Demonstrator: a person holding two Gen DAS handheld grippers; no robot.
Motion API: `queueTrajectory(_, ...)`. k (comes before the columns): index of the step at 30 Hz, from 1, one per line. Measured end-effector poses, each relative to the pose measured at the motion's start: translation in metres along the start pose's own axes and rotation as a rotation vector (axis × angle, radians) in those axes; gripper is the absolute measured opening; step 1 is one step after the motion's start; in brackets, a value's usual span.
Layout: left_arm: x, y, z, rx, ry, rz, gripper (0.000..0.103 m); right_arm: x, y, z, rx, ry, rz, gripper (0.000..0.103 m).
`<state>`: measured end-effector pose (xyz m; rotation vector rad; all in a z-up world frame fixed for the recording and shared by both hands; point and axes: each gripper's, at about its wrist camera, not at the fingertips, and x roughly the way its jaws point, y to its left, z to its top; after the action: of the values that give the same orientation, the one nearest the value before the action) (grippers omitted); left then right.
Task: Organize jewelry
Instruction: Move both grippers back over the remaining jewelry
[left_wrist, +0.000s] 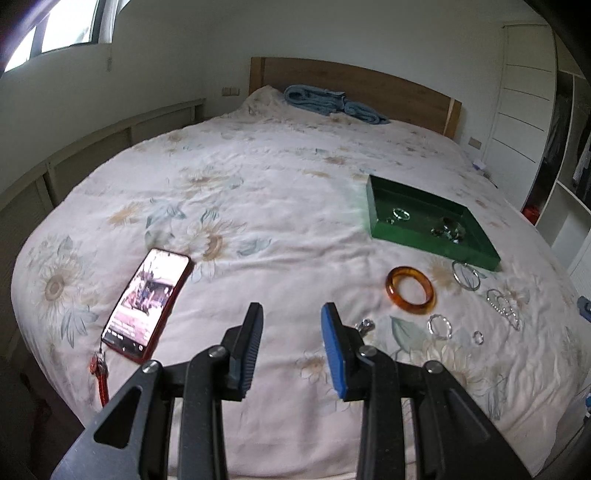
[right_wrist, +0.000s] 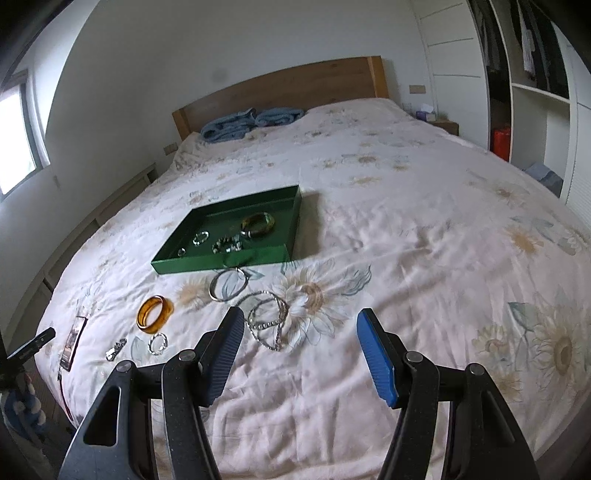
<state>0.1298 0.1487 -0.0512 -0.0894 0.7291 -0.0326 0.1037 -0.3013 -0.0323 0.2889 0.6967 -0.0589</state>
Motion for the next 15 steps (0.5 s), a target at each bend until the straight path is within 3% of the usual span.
queueTrajectory(8, 0.026, -0.050, -0.014, 0.074, 0.082, -0.161, 0.031, 0.026, 0.008, -0.009, -0.030, 0.053, 0.089, 0.060)
queueTrajectory(15, 0.067, -0.116, -0.028, 0.184, 0.199, -0.271, 0.031, 0.054, 0.047, -0.025, -0.203, 0.140, 0.243, 0.054)
